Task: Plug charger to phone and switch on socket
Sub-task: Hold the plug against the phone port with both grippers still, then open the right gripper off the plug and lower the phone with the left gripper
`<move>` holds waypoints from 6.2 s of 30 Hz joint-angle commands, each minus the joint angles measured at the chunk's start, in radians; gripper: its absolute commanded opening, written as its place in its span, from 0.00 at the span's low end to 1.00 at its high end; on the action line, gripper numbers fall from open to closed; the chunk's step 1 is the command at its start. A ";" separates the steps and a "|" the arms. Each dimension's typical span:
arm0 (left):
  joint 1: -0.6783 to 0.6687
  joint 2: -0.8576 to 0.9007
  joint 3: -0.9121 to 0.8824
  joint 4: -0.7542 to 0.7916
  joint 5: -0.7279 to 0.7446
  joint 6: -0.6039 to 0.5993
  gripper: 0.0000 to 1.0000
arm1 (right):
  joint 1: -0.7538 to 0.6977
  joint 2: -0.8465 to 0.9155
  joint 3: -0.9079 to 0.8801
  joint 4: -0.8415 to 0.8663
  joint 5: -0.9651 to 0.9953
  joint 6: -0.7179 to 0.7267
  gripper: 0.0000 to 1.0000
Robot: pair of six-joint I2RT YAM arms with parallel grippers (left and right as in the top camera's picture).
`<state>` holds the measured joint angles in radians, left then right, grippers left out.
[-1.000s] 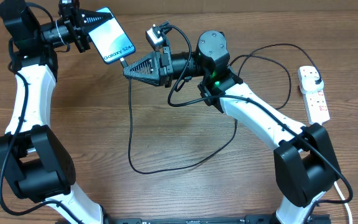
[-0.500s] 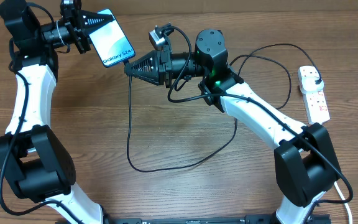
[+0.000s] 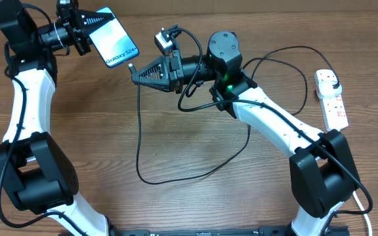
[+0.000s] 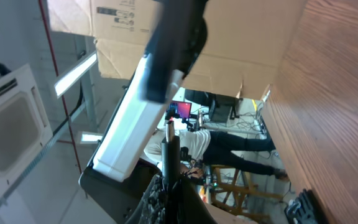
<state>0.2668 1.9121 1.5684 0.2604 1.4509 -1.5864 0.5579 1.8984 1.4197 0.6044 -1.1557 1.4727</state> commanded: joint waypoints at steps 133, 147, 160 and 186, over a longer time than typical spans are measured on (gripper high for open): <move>-0.078 -0.005 0.017 0.006 0.129 0.151 0.04 | -0.024 -0.024 0.013 -0.068 0.119 -0.007 0.04; -0.050 -0.005 0.017 0.005 0.129 0.193 0.04 | -0.075 -0.024 0.013 0.029 0.017 -0.009 0.77; -0.057 -0.005 0.017 0.002 0.117 0.217 0.04 | -0.278 -0.024 0.013 -1.011 0.293 -0.662 0.77; -0.381 -0.003 0.017 -1.116 -0.708 1.254 0.04 | -0.278 -0.024 0.005 -1.561 1.096 -0.865 1.00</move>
<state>-0.0635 1.9141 1.5761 -0.8108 0.9726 -0.4690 0.2783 1.8950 1.4231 -0.9634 -0.0818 0.6128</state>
